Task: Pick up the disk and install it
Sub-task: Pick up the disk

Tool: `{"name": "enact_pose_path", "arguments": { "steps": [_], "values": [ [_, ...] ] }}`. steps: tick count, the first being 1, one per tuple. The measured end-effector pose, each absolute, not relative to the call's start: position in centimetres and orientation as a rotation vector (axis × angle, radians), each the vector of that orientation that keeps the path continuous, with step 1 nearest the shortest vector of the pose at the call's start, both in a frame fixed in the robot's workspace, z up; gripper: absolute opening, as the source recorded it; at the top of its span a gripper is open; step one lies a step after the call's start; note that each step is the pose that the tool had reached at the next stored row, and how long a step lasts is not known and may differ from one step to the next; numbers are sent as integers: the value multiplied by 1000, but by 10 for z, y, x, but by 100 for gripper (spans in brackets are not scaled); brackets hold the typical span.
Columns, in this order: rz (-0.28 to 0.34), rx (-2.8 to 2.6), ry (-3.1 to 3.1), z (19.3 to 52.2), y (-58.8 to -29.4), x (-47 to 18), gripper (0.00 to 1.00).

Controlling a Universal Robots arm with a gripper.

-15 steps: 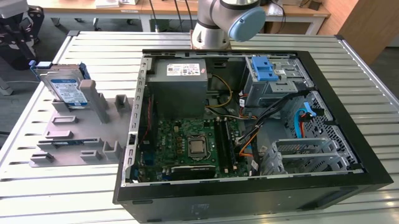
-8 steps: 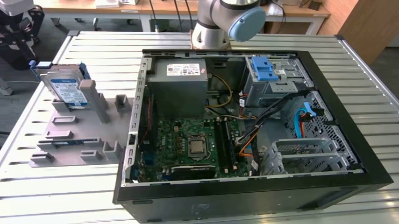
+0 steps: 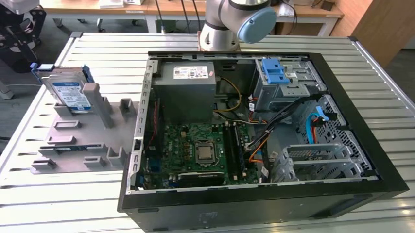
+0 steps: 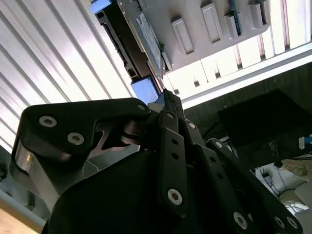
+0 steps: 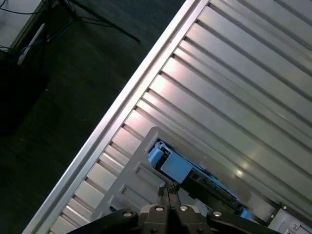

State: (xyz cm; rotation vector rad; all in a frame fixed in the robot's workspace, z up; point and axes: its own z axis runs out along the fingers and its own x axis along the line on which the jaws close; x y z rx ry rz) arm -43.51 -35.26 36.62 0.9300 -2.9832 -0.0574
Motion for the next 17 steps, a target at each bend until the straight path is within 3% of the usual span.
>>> {"name": "enact_pose_path", "arguments": {
  "steps": [17],
  "values": [
    [-54,1130,-2913,366,-353,-435,11]
  ]
}}
